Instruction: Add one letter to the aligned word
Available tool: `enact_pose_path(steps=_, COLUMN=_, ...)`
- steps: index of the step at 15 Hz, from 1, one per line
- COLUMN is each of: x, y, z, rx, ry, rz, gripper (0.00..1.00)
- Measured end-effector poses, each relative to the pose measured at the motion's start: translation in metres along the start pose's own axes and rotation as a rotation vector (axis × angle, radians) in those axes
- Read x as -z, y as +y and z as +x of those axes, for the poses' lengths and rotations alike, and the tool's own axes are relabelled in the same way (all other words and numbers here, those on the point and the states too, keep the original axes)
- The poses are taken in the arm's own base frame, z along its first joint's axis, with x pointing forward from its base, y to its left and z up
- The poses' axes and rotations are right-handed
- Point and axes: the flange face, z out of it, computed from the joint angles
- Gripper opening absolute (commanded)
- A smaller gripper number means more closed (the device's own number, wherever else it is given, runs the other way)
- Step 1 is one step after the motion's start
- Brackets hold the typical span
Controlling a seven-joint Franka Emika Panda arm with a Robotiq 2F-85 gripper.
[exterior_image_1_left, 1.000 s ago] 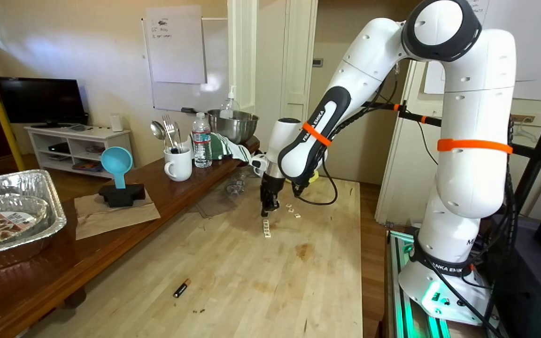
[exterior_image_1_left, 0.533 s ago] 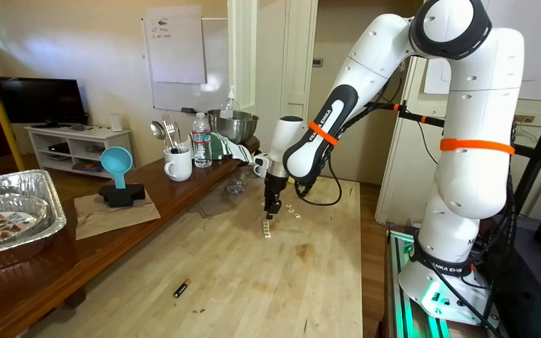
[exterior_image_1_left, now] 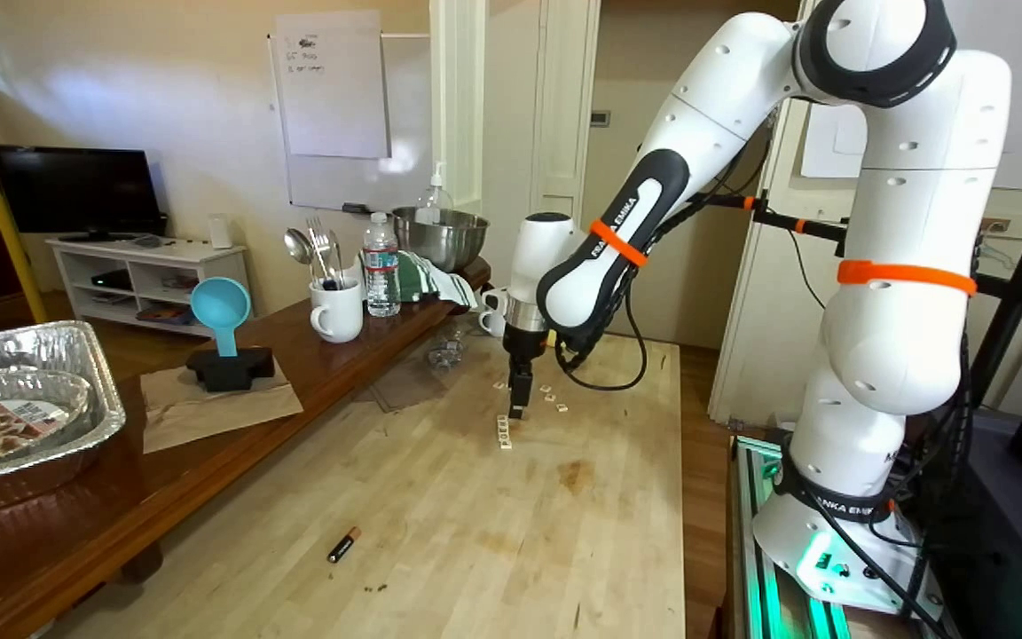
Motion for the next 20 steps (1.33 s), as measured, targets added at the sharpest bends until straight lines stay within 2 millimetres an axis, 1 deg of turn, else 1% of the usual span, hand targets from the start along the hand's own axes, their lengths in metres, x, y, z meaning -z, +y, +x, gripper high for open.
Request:
enact_pose_path(steps=9, x=0.015, y=-0.012, z=0.0, rx=-0.109, ry=-0.065, rz=0.017, gripper=1.0)
enact_pose_path(steps=20, x=0.032, y=-0.01, z=0.0, rx=-0.127, ry=-0.053, rz=0.007, gripper=1.0)
